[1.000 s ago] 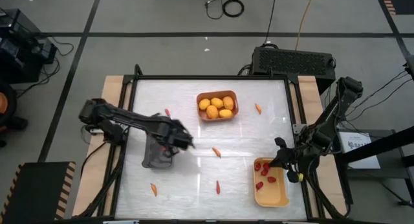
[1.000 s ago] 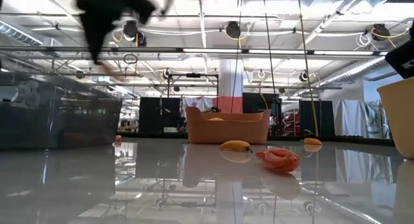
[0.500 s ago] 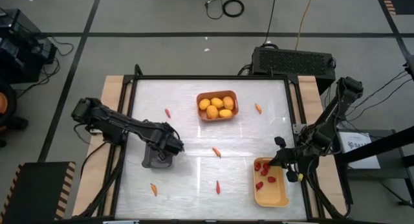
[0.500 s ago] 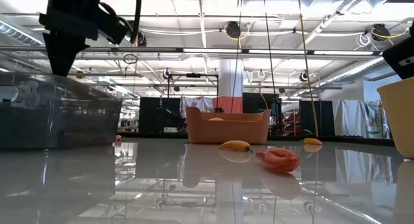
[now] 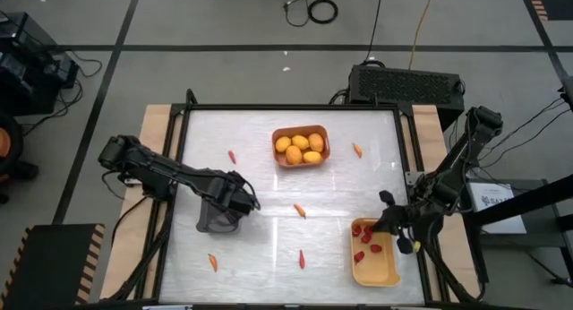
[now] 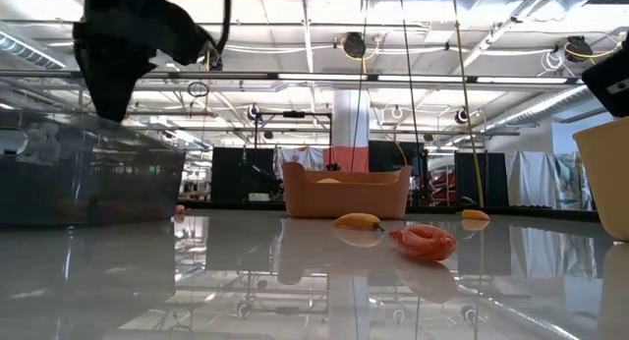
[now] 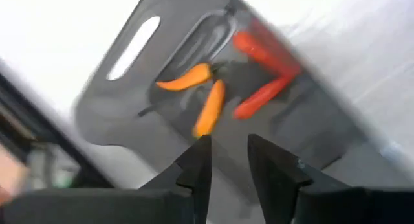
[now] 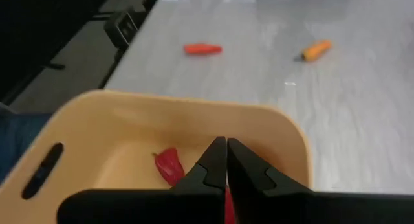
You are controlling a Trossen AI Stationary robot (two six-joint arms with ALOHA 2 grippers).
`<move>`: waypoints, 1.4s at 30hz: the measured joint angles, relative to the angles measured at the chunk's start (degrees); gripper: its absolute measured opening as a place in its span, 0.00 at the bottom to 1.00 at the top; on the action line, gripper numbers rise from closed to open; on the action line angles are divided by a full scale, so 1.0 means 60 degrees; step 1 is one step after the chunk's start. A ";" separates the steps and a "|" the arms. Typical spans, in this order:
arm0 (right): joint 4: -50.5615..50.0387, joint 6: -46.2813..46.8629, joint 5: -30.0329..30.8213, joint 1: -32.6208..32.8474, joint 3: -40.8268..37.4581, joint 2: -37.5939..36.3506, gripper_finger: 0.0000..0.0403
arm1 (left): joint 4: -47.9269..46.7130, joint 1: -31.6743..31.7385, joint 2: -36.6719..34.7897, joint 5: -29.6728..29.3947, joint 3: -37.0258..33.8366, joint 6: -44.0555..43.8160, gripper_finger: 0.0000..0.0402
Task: Sort produce into baskets
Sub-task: Put the orange chili pepper into the black bin
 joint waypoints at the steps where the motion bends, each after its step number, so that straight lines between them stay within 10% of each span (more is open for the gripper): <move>1: 0.0138 -0.0121 -0.0004 0.0000 0.0000 0.0000 0.01 | 0.0258 0.0028 0.0000 -0.0011 0.0000 -0.0513 0.27; 7: 0.0569 -0.0754 0.0029 -0.0029 0.0000 0.0000 0.01 | 0.3535 0.0305 0.0000 -0.1525 0.0004 -0.0483 0.27; 18: 0.0740 -0.0457 0.0000 -0.0145 0.0000 -0.0001 0.01 | 1.2462 0.0297 0.0729 -0.2545 0.0021 0.7124 0.27; 36: 0.0781 -0.0445 -0.0004 -0.0146 0.0000 0.0000 0.01 | 1.2897 0.0980 0.2807 -0.1098 0.1137 0.8760 0.28; 42: 0.0715 -0.0477 -0.0004 -0.0146 0.0000 -0.0004 0.01 | 1.2863 0.0566 0.3293 -0.0998 0.1835 0.9201 0.42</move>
